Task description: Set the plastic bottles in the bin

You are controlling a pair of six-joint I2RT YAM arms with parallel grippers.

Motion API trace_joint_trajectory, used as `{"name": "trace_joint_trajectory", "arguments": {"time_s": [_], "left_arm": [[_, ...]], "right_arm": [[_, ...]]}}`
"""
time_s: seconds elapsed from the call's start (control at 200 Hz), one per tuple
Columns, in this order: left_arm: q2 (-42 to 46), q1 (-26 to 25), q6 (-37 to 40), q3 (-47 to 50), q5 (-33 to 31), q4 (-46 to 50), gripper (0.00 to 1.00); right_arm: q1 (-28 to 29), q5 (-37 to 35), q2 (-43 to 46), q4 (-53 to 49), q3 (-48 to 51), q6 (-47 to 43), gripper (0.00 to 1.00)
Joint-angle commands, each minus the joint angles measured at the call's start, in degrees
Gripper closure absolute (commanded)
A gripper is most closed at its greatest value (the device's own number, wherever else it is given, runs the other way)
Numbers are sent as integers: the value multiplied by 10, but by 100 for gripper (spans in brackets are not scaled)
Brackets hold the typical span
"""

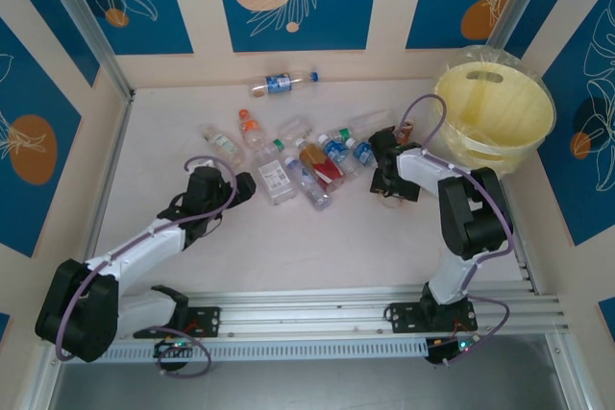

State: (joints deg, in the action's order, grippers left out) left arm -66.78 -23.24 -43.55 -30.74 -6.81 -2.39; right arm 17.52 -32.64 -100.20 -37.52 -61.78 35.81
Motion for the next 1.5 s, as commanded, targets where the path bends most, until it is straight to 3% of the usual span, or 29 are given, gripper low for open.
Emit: {"name": "trace_joint_trajectory", "arguments": {"time_s": [0.0,0.245,0.545,0.795,0.94,1.035,1.22,1.385,1.495], "left_arm": [[17,7,2,9,-20,1,0],[21,8,4,15,-22,-3,0],[12,9,-2,14,-16,-13,0],[9,10,-8,14,-13,-16,0],[4,11,-13,11,-5,-19,0],[3,11,-18,11,-2,-19,0],[2,12,-23,10,5,-20,0],[4,13,-24,11,7,-18,0],[9,14,-23,10,6,-13,0]], "right_arm": [[16,-30,10,1,2,23,29],[47,-62,75,29,49,20,46],[90,-89,202,104,127,13,46],[126,-61,321,192,176,-69,46],[131,18,394,249,189,-130,47],[140,46,433,273,180,-171,47],[143,163,463,272,118,-250,48],[131,104,469,287,72,-308,51],[82,78,461,271,21,-318,51]]}}
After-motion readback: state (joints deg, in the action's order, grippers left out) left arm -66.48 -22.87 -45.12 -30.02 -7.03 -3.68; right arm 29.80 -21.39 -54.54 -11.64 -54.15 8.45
